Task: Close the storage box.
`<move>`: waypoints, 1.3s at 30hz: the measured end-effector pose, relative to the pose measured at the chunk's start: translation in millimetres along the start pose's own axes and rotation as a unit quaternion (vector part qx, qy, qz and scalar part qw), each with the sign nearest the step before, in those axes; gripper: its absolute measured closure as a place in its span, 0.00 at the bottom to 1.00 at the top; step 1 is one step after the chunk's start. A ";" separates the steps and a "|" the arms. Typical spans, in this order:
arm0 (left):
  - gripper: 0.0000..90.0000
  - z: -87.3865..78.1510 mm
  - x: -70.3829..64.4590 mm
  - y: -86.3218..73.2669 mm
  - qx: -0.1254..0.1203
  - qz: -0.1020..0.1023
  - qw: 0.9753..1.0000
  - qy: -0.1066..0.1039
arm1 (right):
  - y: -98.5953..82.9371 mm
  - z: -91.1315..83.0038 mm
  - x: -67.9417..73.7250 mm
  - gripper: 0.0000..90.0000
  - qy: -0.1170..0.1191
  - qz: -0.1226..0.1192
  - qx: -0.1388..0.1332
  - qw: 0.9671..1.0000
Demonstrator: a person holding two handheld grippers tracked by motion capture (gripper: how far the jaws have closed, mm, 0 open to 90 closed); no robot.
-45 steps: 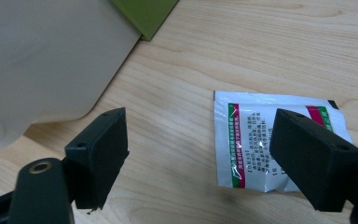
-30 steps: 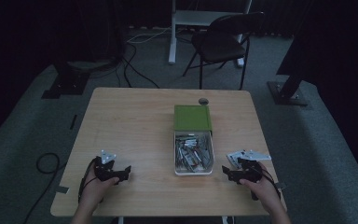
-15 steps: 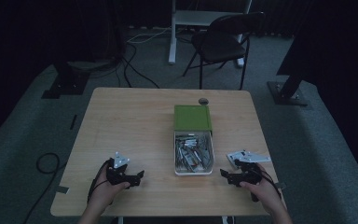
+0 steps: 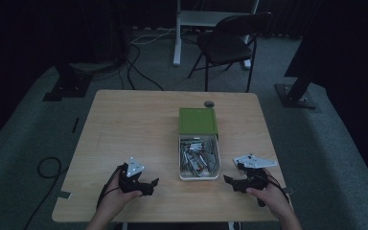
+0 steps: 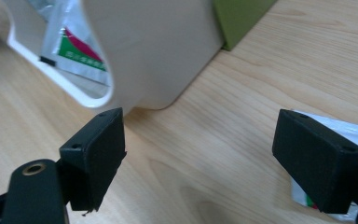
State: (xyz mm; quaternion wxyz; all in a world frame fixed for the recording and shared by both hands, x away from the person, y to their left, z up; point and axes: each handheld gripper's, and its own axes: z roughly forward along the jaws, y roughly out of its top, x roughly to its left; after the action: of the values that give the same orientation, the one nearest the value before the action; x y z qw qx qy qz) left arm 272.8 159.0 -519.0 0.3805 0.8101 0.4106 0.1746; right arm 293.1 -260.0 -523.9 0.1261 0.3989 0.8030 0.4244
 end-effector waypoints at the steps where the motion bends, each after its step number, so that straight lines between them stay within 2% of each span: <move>1: 0.11 0.6 -1.3 0.9 -0.003 0.002 1.000 -0.003 | 0.4 -0.1 0.8 0.19 0.003 0.000 -0.001 1.000; 8: 0.11 3.7 -10.4 8.3 -0.017 0.016 0.999 -0.022 | 5.0 -2.0 2.5 0.19 0.013 0.000 -0.018 1.000; 11: 0.11 5.6 -14.8 12.8 -0.041 0.022 0.998 -0.036 | 8.5 -4.6 4.0 0.19 0.023 0.001 -0.038 0.999; 14: 0.11 7.5 -18.4 16.5 -0.050 0.029 0.998 -0.039 | 13.3 -6.6 6.4 0.19 0.035 -0.003 -0.058 0.998; 18: 0.11 9.1 -21.8 21.7 -0.062 0.036 0.996 -0.045 | 18.9 -6.7 8.7 0.19 0.041 -0.010 -0.067 0.997; 23: 0.11 9.5 -27.0 25.4 -0.071 0.051 0.994 -0.062 | 22.0 -6.1 9.0 0.19 0.043 -0.012 -0.069 0.997; 28: 0.11 14.1 -29.3 29.2 -0.077 0.051 0.994 -0.060 | 23.5 -3.7 10.0 0.19 0.051 -0.010 -0.073 0.996; 39: 0.11 26.3 -28.8 39.6 -0.094 0.046 0.993 -0.054 | 26.0 3.6 6.2 0.19 0.045 0.003 -0.075 0.996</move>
State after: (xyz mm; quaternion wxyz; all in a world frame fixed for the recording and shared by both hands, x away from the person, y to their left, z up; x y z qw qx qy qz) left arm 292.2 108.8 -505.2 0.4685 0.7969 0.3331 0.1856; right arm 304.9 -244.9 -504.9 0.1179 0.3714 0.7726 0.5013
